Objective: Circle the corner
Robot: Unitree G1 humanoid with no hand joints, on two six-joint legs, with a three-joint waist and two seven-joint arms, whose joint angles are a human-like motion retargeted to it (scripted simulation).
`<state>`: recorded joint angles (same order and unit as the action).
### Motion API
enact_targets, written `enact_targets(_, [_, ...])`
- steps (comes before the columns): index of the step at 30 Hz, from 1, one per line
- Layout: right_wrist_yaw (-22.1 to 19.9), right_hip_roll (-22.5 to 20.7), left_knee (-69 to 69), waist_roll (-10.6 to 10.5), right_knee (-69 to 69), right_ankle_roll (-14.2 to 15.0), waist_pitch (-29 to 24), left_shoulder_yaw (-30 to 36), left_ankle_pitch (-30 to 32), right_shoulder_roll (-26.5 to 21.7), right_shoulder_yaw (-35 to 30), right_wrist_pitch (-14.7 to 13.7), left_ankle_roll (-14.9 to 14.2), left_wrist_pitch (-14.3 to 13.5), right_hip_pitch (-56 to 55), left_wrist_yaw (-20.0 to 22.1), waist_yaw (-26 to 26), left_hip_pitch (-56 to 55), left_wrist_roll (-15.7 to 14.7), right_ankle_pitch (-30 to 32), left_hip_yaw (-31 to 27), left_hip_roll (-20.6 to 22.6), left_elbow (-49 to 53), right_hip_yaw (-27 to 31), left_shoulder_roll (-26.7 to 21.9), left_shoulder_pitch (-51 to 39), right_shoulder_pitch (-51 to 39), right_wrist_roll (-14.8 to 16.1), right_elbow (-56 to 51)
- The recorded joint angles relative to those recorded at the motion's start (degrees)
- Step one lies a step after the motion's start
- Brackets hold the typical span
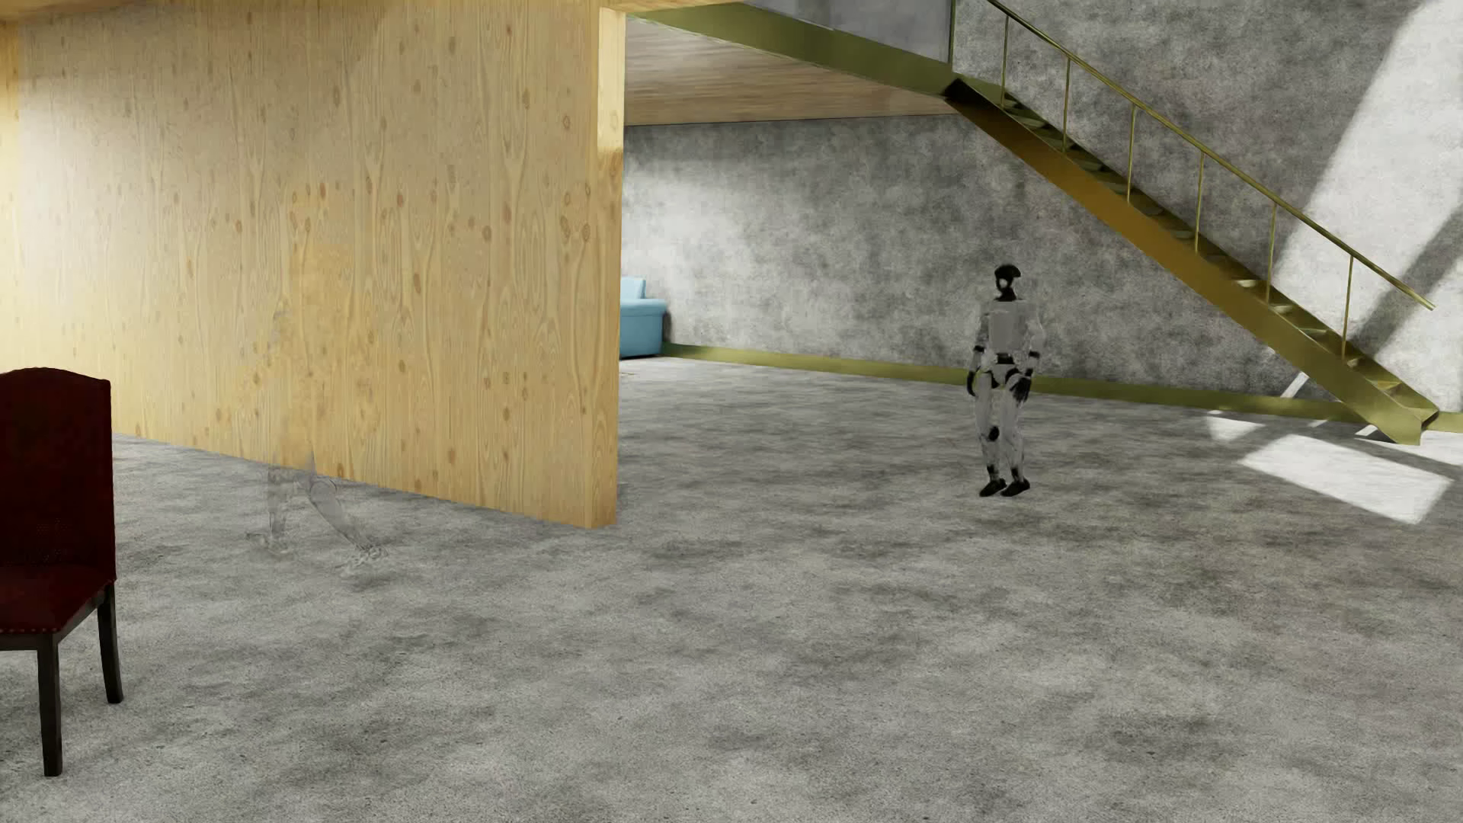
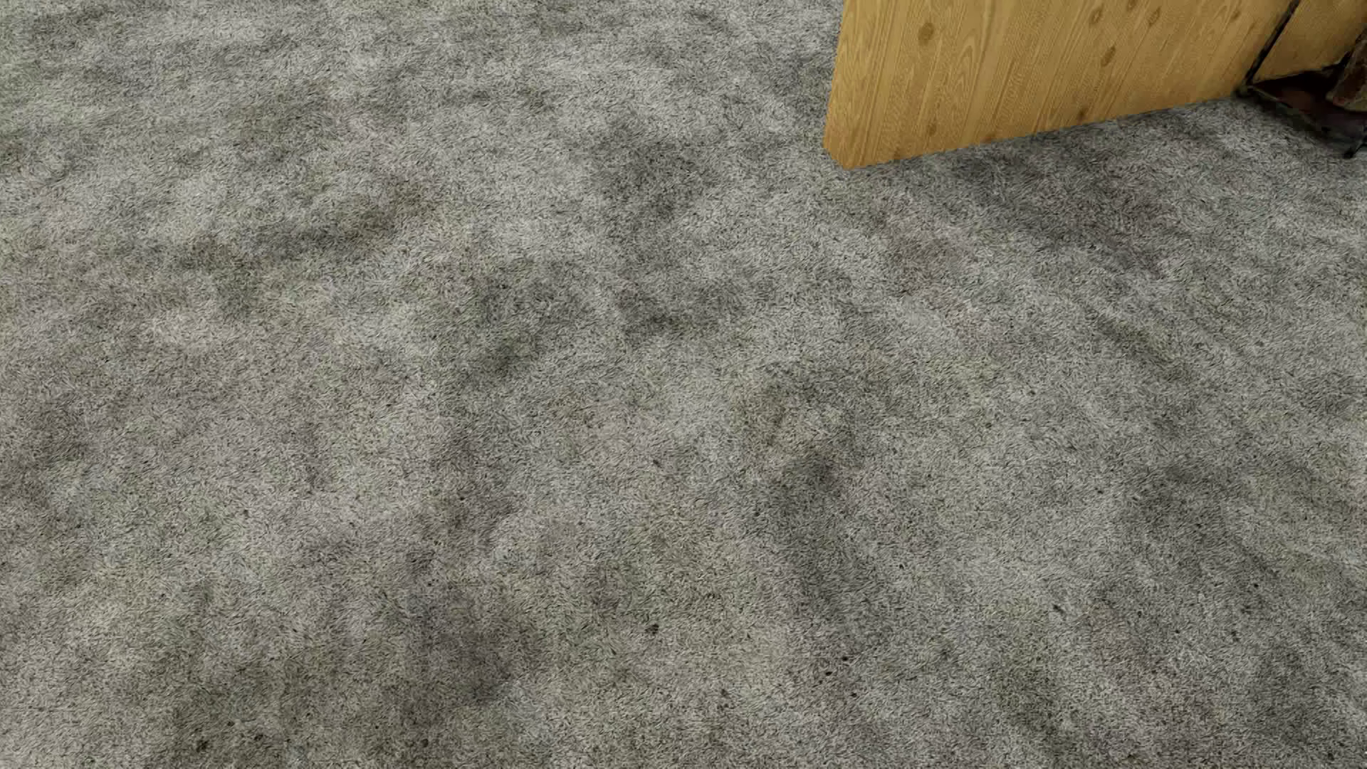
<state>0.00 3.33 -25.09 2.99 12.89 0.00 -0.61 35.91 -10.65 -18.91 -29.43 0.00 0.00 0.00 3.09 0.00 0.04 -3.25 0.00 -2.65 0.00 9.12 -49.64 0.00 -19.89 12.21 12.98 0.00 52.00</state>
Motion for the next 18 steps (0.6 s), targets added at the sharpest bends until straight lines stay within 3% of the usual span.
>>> enact_targets(2, [0.00,-0.13,-1.09,-0.55,-1.66,0.00,0.08,0.39,2.66,-0.22,0.59,0.00,0.00,0.00,-0.41,0.00,0.40,-1.06,0.00,1.97,0.00,0.15,0.18,0.00,0.09,-0.17,0.21,0.00,0.42])
enact_targets(3, [0.00,-0.63,-1.33,-0.73,13.97,0.00,-0.30,0.74,3.04,-0.34,-0.04,0.00,0.00,0.00,-0.11,0.00,0.39,-0.48,0.00,-5.45,0.00,0.17,1.22,0.00,-0.23,0.25,0.51,0.00,0.15])
enact_targets(4, [0.00,-1.13,-2.01,-1.03,14.60,0.00,0.17,1.10,3.27,-0.53,0.36,0.00,0.00,0.00,-1.08,0.00,-1.14,-1.12,0.00,-13.00,0.00,0.44,1.37,0.00,-0.22,0.25,0.93,0.00,0.59])
enact_targets(9, [0.00,0.92,-2.92,0.64,43.21,0.00,-4.85,-1.38,-2.21,-0.23,3.85,0.00,0.00,0.00,-18.46,0.00,-6.47,5.36,0.00,-15.66,0.00,2.03,8.90,0.00,-2.32,-0.62,2.76,0.00,-2.34])
enact_targets(11, [0.00,0.34,-1.08,-1.68,41.60,0.00,-4.81,-2.65,-6.39,-1.08,3.70,0.00,0.00,0.00,-24.53,0.00,-11.49,8.09,0.00,-14.70,0.00,-0.56,8.34,0.00,-0.37,-2.87,4.19,0.00,-1.99])
enact_targets(15, [0.00,2.67,2.15,-1.65,29.78,0.00,-6.23,-1.17,-16.97,-1.12,2.11,0.00,0.00,0.00,-34.64,0.00,-13.81,17.37,0.00,-5.21,0.00,-1.49,13.00,0.00,-2.28,-5.75,5.54,0.00,1.88])
enact_targets(18, [0.00,3.49,2.57,-1.62,24.73,0.00,-6.01,1.24,-18.30,-1.22,-0.67,0.00,0.00,0.00,-38.59,0.00,-16.13,22.96,0.00,-5.61,0.00,-2.42,12.61,0.00,-2.22,-8.06,5.41,0.00,4.39])
